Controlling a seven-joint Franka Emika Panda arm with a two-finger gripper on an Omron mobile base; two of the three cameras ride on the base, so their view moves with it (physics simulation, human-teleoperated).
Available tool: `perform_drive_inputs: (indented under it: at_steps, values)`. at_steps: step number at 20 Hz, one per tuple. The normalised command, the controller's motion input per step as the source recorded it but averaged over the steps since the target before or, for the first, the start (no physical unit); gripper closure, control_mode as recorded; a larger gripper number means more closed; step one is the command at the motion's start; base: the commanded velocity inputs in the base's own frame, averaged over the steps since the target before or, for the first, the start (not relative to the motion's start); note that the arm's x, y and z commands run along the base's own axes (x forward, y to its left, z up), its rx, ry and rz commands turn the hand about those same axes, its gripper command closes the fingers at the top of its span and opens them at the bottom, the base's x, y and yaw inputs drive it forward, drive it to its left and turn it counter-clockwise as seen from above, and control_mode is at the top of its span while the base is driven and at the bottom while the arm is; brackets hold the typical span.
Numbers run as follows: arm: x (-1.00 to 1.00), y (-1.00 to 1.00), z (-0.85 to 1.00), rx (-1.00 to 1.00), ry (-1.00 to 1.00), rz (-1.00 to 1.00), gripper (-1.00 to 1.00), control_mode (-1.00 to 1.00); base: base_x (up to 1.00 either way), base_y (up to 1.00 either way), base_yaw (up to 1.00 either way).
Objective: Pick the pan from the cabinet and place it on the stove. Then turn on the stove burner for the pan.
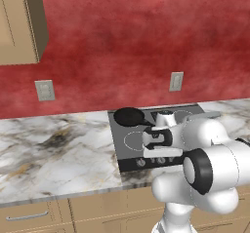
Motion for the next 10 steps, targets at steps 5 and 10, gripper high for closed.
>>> perform_drive_inputs:
  at_steps: [5, 10]
  values:
    - [0.00, 0.01, -0.41, 0.00, 0.00, 0.00, -1.00, -1.00, 0.00, 0.00, 0.00]
    - [0.00, 0.03, -0.36, 0.00, 0.00, 0.00, 1.00, -1.00, 0.00, 0.00, 0.00]
